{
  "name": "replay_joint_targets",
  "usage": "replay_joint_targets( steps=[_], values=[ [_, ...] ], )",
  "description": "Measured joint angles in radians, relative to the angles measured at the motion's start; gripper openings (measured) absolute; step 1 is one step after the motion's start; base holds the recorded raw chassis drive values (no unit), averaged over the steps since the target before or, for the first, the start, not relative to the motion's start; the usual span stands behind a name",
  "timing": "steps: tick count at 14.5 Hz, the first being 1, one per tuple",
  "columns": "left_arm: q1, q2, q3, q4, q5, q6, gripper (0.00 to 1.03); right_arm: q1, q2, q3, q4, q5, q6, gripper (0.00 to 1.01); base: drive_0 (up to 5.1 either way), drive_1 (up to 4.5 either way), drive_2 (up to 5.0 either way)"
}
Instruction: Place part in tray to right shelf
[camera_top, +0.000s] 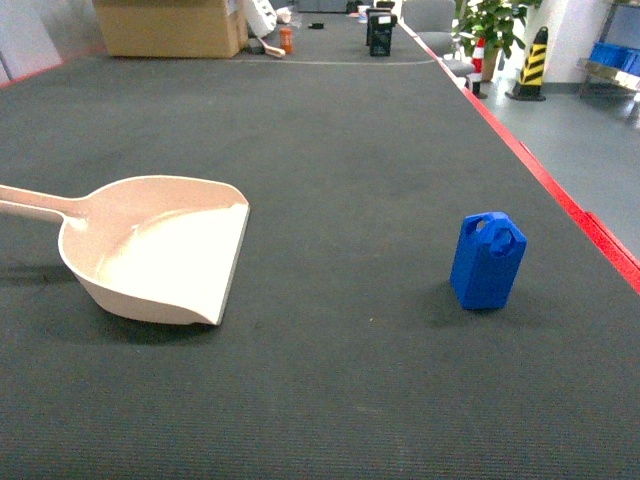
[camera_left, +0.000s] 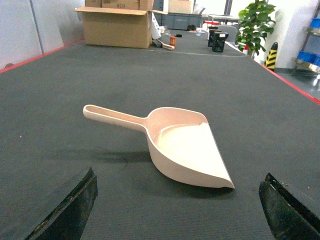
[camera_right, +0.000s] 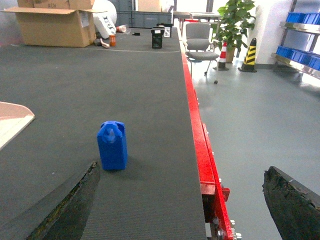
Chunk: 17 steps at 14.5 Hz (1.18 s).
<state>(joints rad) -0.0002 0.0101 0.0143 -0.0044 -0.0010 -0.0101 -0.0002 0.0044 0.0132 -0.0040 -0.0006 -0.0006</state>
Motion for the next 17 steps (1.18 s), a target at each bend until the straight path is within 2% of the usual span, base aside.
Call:
replay_joint_targets(
  steps=[17],
  values=[
    [0.000, 0.000, 0.000, 0.000, 0.000, 0.000, 0.98, 0.000, 0.000, 0.000, 0.000, 0.000, 0.000, 0.98, 0.0, 0.00, 0.0]
  ],
)
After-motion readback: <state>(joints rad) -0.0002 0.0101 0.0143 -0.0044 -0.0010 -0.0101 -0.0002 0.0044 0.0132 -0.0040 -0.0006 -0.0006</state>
